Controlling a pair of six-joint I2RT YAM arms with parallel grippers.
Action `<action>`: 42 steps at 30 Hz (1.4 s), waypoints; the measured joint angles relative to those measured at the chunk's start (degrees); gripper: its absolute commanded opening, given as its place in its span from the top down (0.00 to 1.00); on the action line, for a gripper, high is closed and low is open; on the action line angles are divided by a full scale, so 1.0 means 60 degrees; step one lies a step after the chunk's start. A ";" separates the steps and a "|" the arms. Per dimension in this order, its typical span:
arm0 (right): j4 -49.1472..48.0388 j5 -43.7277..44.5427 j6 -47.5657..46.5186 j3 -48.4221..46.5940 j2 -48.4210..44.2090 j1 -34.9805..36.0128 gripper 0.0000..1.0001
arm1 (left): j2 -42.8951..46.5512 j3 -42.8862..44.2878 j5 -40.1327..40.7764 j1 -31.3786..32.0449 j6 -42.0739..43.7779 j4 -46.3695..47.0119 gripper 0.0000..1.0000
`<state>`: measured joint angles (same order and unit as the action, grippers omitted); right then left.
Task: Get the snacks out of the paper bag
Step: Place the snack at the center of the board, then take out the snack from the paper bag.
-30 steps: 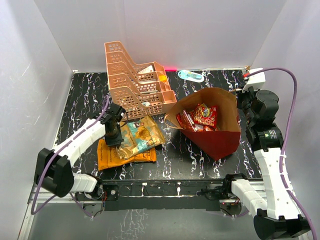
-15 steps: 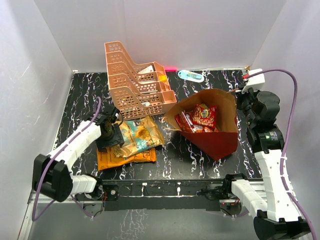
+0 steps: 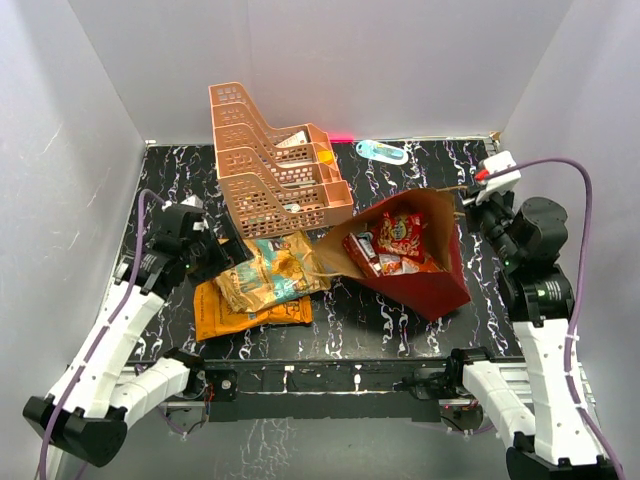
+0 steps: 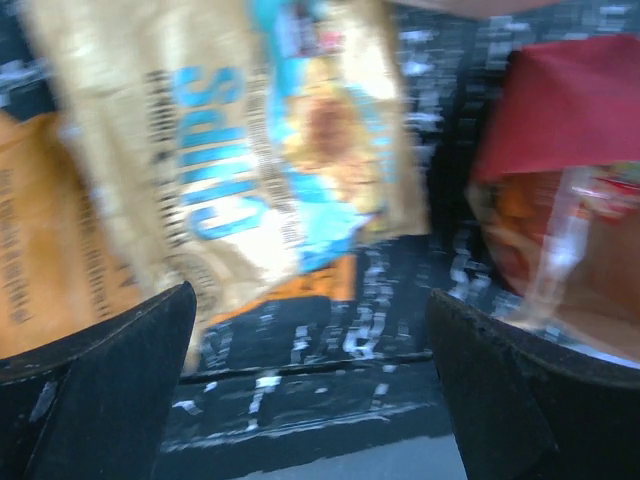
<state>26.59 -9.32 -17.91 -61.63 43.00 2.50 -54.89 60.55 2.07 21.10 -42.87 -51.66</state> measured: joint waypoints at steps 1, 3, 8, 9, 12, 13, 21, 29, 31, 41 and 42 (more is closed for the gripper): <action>-0.0004 -0.0306 0.0000 0.0102 -0.0178 0.0000 0.92 | 0.0153 0.0004 -0.0477 0.0000 0.0076 0.0397 0.02; 0.0000 -0.0954 0.0051 0.0328 -0.0459 0.0000 0.92 | 0.0299 0.0047 -0.1581 0.0000 0.0120 0.1315 0.02; -0.0004 -0.2459 0.0841 0.0794 -0.0769 0.0000 0.92 | 0.0029 0.0211 -0.3734 0.0233 0.0018 0.3464 0.02; -0.0069 -0.2546 0.1093 0.0882 -0.0801 0.0004 0.92 | -0.0058 0.0233 -0.3916 0.0452 -0.0033 0.3832 0.02; -0.0142 -0.2568 0.1759 0.1075 -0.0896 0.0000 0.92 | -0.0324 0.0237 -0.3898 0.1730 -0.0120 0.4557 0.05; -0.0178 -0.2524 0.1898 0.1100 -0.0922 0.0000 0.92 | -0.0452 0.0237 -0.3759 0.2346 -0.0160 0.4750 0.07; -0.0178 -0.2004 0.2382 0.1111 -0.1031 0.0000 0.92 | -0.2466 0.0601 -0.1810 0.5373 -0.0306 0.5242 0.22; -0.0069 -0.1555 0.2499 0.1042 -0.1144 0.0000 0.92 | -0.5136 0.2506 0.0783 0.5901 -0.0896 0.4273 0.31; -0.0022 -0.1475 0.2503 0.1038 -0.1184 0.0000 0.92 | -0.5519 0.2743 0.1235 0.5949 -0.1239 0.4113 0.30; 0.0036 -0.1355 0.2422 0.1038 -0.1195 0.0000 0.92 | -0.6073 0.2783 0.2561 0.6109 -0.3111 0.3370 0.28; 0.0036 -0.1355 0.2408 0.1038 -0.1195 0.0000 0.92 | -0.6196 0.2787 0.2612 0.6109 -0.3220 0.3319 0.28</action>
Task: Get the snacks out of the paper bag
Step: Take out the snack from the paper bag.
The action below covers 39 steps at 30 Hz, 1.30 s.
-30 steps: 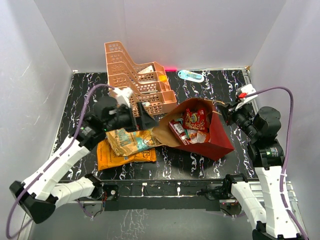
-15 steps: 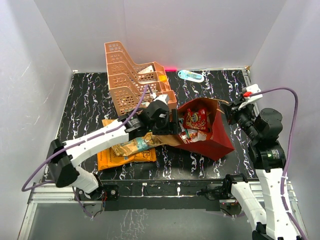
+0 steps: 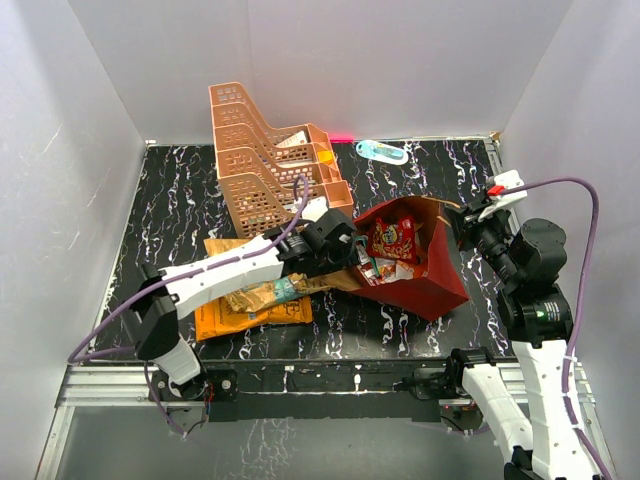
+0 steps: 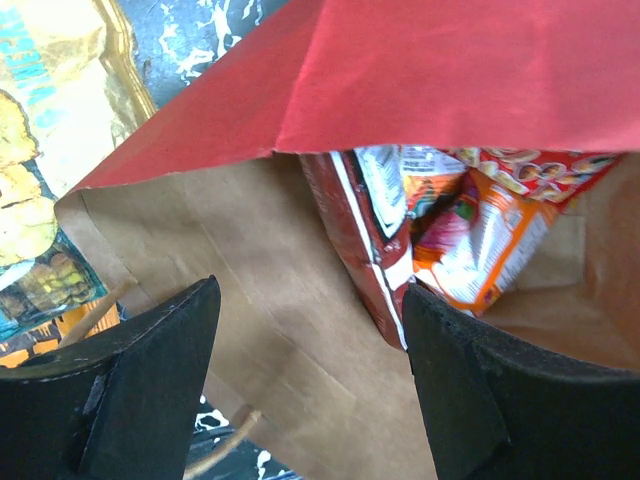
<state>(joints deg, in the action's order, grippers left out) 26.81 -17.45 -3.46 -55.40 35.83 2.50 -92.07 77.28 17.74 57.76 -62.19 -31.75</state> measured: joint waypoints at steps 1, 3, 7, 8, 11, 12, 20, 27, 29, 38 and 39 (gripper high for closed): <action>0.0000 -0.0004 -0.0015 0.0000 0.0000 0.0000 0.92 | -0.0142 0.0000 0.0036 0.0000 -0.0098 -0.0015 0.29; 0.0004 -0.0004 -0.0066 0.0000 0.0000 0.0000 0.92 | -0.0459 0.0000 0.0040 0.0004 -0.0262 -0.0004 0.31; 0.0000 0.0004 -0.0168 0.0000 0.0000 0.0000 0.92 | -0.0925 0.0000 -0.0095 0.0004 -0.0404 0.0248 0.28; 0.0004 0.0004 -0.0178 0.0000 0.0000 0.0000 0.92 | -0.1002 0.0000 -0.0120 0.0004 -0.0415 0.0382 0.26; 0.0018 0.0000 -0.0219 0.0000 -0.0004 0.0000 0.92 | -0.1209 0.0000 -0.0171 0.0011 -0.0433 0.0732 0.24; 0.0029 0.0000 -0.0237 0.0000 -0.0004 0.0000 0.92 | -0.1271 0.0000 -0.0171 0.0015 -0.0426 0.0849 0.24; 0.0291 0.0142 -0.0437 -0.0073 -0.0091 0.0000 0.92 | -0.1800 0.0168 -0.0015 0.0000 -0.0288 0.1432 0.44; 0.0495 0.0244 -0.0572 -0.0113 -0.0149 0.0000 0.92 | -0.2062 0.0535 0.0120 -0.0117 0.0106 0.1588 0.68; 0.0503 0.0284 -0.0623 -0.0124 -0.0164 0.0000 0.92 | -0.2062 0.0681 0.0124 -0.0117 0.0255 0.1654 0.74; 0.0521 0.0481 -0.0743 -0.0127 -0.0222 0.0000 0.92 | -0.1643 0.0750 -0.0106 -0.0117 0.0798 0.2102 1.00; 0.0528 0.0499 -0.0761 -0.0127 -0.0226 0.0000 0.92 | -0.1548 0.0750 -0.0153 -0.0117 0.0841 0.2157 1.00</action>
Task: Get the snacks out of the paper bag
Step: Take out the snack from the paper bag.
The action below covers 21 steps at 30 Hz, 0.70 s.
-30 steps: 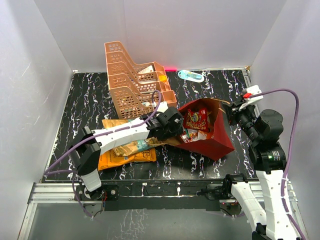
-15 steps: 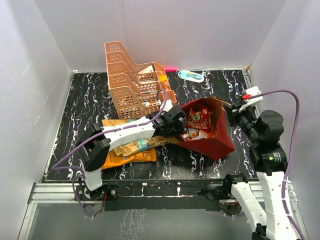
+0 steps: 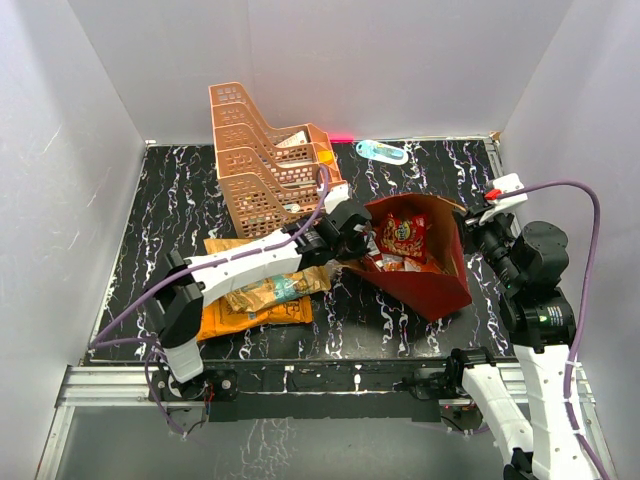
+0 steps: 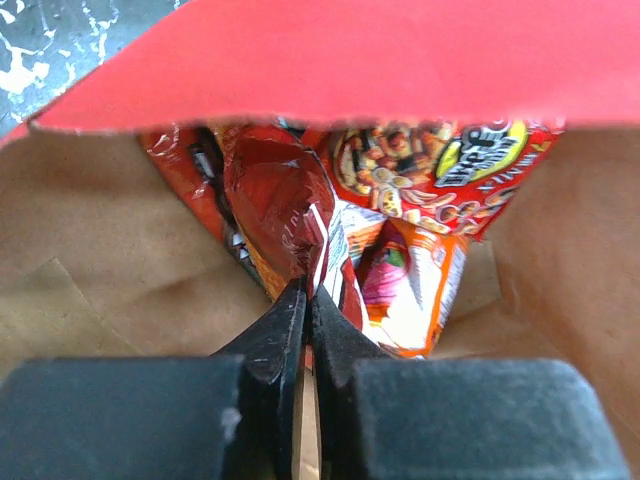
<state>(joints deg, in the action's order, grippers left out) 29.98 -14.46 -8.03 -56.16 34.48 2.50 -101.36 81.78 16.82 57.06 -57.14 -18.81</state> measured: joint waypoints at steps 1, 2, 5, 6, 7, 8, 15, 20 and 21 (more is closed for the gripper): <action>0.0007 0.0025 -0.0015 0.0000 0.0000 0.0000 0.92 | 0.0095 0.0007 -0.0047 0.0000 0.0051 0.0051 1.00; 0.0011 0.0040 -0.0040 0.0000 0.0000 0.0000 0.92 | 0.0175 0.0026 -0.0087 0.0000 0.0098 0.0069 1.00; 0.0015 0.0117 -0.0109 0.0000 0.0000 0.0000 0.92 | 0.0382 0.0146 -0.0208 0.0000 0.0171 0.0076 1.00; 0.0018 0.0138 -0.0124 0.0000 0.0000 0.0000 0.92 | 0.0437 0.0197 -0.0233 0.0000 0.0193 0.0076 1.00; 0.0022 0.0146 -0.0135 0.0000 0.0000 0.0000 0.92 | 0.0488 0.0237 -0.0248 -0.0004 0.0208 0.0080 1.00; 0.0044 0.0149 -0.0149 0.0000 0.0000 0.0000 0.92 | 0.0546 0.0288 -0.0273 -0.0004 0.0215 0.0076 1.00; 0.0237 0.0175 -0.0197 0.0000 -0.0084 0.0000 0.92 | 0.0783 0.0721 -0.0718 -0.0004 0.0321 0.0106 1.00; 0.0284 0.0197 -0.0237 0.0004 -0.0197 0.0000 0.92 | 0.0885 0.1402 -0.1184 -0.0022 0.0441 0.0087 1.00; 0.0284 0.0211 -0.0248 0.0011 -0.0219 0.0000 0.92 | 0.0911 0.1647 -0.1290 -0.0022 0.0470 0.0069 1.00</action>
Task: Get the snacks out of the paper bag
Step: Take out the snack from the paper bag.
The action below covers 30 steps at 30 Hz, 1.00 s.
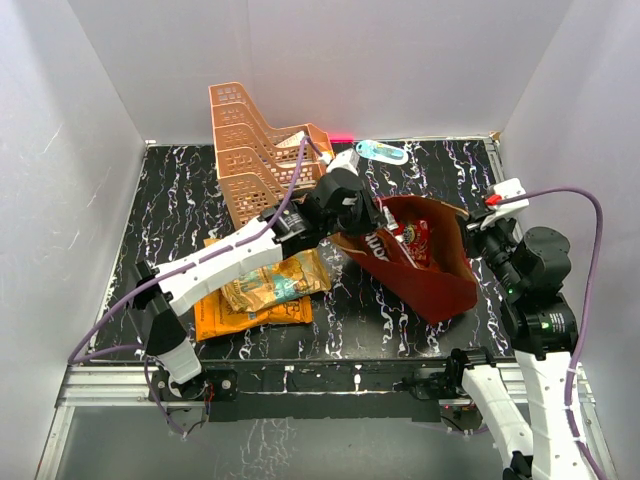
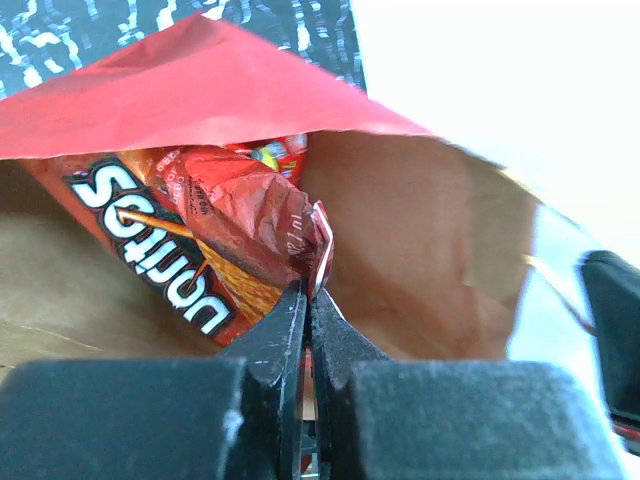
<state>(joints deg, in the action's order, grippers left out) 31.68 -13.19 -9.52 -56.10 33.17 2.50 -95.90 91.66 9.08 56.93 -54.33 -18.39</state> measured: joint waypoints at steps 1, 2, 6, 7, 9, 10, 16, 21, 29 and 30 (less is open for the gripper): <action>0.0004 0.0007 -0.0007 0.0011 -0.0033 0.0000 0.92 | 0.0018 0.0117 -0.0058 -0.0004 0.0022 0.0004 1.00; 0.0007 0.0025 -0.0011 0.0025 -0.0040 0.0000 0.92 | 0.0033 0.0372 -0.0168 -0.0007 0.0058 -0.0022 1.00; 0.0055 0.0157 -0.0040 0.0102 -0.0149 0.0000 0.92 | 0.0076 0.1224 -0.0510 -0.0018 0.0211 -0.0040 1.00; 0.0055 0.0211 -0.0044 0.0102 -0.0157 0.0000 0.92 | 0.0113 0.1399 -0.0605 -0.0018 0.0255 -0.0069 1.00; 0.0055 0.0412 -0.0044 0.0102 -0.0157 0.0000 0.92 | 0.0204 0.1734 -0.0790 -0.0022 0.0397 -0.0087 1.00; 0.0058 0.0510 -0.0040 0.0102 -0.0157 0.0000 0.92 | 0.0251 0.1912 -0.0903 -0.0022 0.0492 -0.0117 1.00; 0.0055 0.1333 0.0029 0.0102 -0.0124 0.0000 0.92 | 0.0656 0.2976 -0.1483 -0.0022 0.1155 -0.0361 1.00; 0.0047 0.1708 0.0106 0.0102 -0.0095 0.0000 0.92 | 0.1610 0.3402 -0.1512 -0.0022 0.1749 -0.0980 1.00; 0.0022 0.1851 0.0182 0.0131 -0.0102 0.0000 0.92 | 0.3668 0.4328 -0.0229 -0.0022 0.2532 -0.2809 1.00; -0.0004 0.1854 0.0186 0.0138 -0.0102 0.0000 0.92 | 0.3865 0.4452 -0.0026 -0.0025 0.2575 -0.3075 1.00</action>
<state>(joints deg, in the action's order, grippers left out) 31.66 -2.07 -8.40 -55.27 32.56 2.50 -72.71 118.37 8.93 56.77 -38.87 -36.84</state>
